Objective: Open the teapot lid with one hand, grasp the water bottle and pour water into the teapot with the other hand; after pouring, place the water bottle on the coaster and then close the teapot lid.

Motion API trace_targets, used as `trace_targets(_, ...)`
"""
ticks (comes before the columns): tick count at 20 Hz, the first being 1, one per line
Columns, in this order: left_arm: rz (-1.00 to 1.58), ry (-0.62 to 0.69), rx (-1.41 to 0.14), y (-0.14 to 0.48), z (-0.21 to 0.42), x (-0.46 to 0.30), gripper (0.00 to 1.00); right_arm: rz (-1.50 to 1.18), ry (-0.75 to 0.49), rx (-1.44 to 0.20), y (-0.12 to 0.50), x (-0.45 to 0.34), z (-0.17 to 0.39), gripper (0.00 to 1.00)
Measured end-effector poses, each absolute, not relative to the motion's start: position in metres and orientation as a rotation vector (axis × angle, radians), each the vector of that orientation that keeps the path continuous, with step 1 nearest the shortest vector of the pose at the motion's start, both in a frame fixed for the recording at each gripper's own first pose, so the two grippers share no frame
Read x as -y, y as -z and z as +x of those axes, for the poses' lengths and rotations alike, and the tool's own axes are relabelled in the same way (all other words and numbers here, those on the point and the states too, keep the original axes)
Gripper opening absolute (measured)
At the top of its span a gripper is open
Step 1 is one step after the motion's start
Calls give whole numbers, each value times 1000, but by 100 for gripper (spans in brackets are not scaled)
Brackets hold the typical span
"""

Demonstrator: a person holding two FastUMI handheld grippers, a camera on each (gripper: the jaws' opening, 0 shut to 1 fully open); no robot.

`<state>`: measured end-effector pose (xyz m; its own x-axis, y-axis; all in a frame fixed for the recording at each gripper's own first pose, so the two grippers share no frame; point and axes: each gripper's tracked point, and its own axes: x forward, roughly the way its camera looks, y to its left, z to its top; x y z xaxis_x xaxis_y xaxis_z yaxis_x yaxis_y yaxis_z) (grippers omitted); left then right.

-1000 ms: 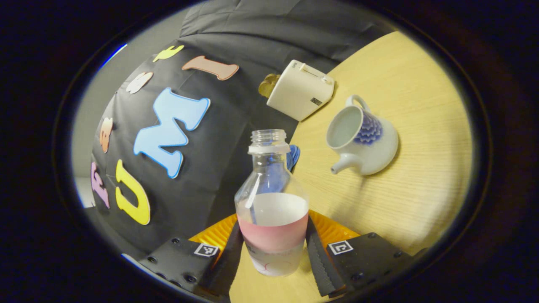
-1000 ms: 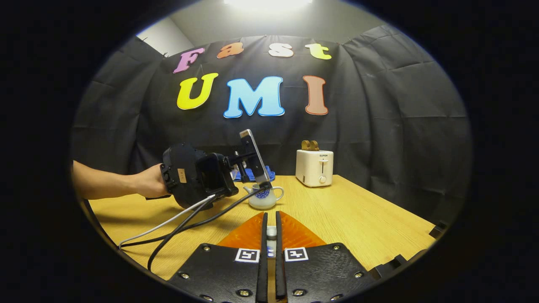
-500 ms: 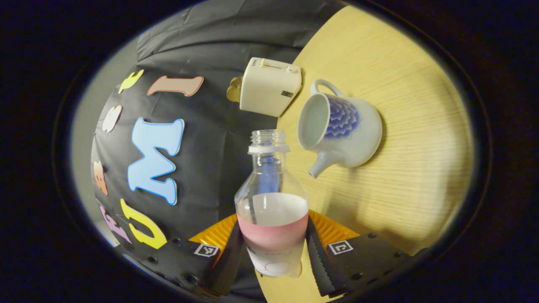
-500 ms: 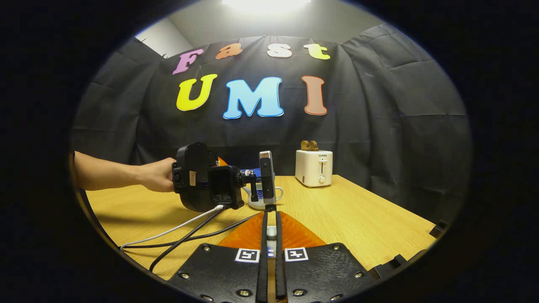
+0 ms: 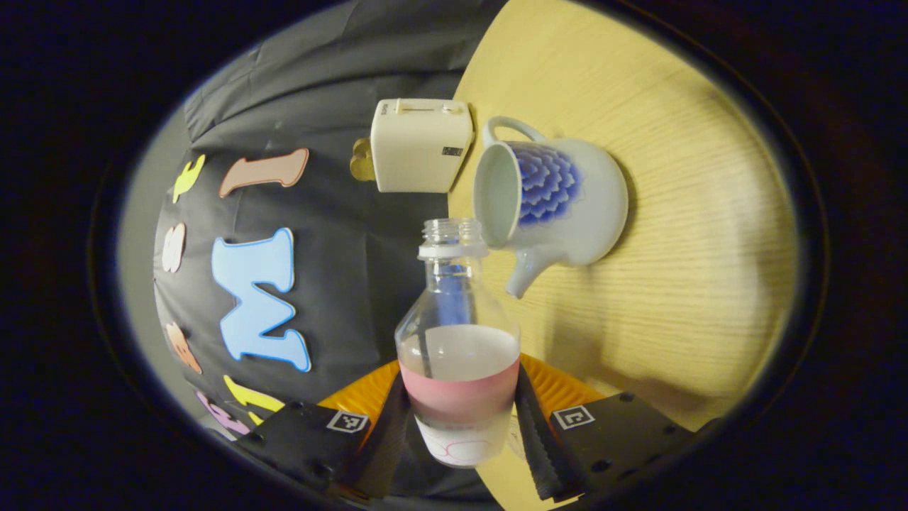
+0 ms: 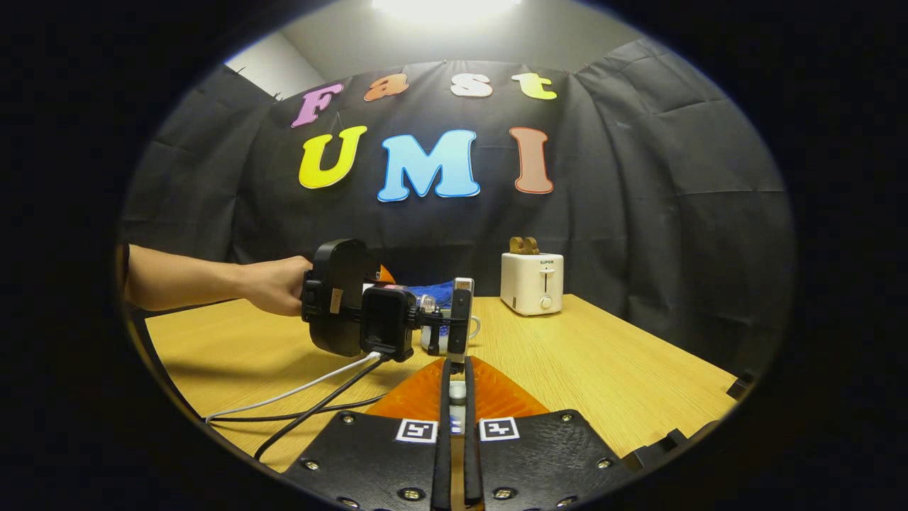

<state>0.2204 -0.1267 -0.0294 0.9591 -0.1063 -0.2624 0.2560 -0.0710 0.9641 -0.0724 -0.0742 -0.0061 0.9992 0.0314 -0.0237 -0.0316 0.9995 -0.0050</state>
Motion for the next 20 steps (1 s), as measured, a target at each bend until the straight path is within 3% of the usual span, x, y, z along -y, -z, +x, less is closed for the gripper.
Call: trace_targets(20,1927,284,-105,6,225,128,86,-3,-42,-34,7,75,-71,7)
